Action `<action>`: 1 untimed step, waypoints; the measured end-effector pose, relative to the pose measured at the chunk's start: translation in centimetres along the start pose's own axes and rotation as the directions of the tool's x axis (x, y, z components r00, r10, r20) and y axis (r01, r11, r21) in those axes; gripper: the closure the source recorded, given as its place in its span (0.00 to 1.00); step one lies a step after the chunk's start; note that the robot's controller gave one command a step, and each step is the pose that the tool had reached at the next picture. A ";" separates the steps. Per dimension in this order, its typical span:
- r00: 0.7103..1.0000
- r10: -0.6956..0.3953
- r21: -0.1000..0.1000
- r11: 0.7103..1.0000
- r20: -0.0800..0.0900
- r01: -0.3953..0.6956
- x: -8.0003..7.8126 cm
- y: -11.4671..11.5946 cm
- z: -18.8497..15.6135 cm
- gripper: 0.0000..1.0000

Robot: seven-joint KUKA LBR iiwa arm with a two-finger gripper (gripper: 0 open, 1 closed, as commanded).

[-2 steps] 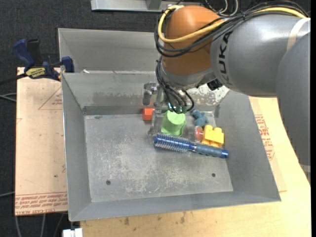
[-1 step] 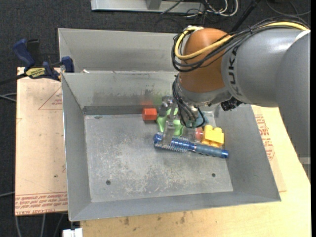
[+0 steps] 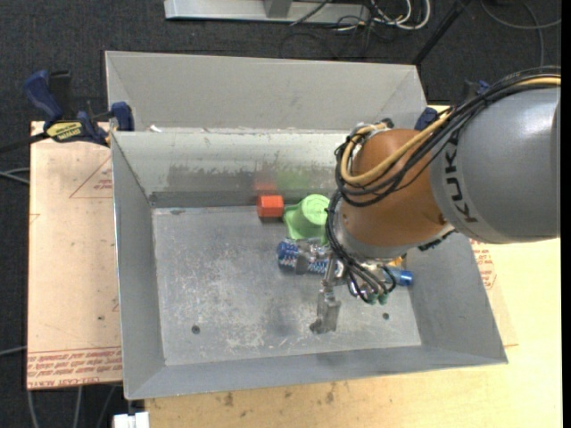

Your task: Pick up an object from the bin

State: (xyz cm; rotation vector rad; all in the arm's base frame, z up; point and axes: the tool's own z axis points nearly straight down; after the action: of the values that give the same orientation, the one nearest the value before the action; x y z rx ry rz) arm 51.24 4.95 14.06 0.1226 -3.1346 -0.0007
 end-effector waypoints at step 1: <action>0.998 0.061 -0.002 0.998 0.015 -0.061 -10.7 0.4 -1.0 0.00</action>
Offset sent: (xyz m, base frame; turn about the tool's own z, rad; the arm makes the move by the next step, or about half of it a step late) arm 0.1029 0.0109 0.0089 0.0631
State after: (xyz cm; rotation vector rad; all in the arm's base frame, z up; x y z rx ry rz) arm 61.92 6.14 15.04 0.0263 -3.1518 -0.0036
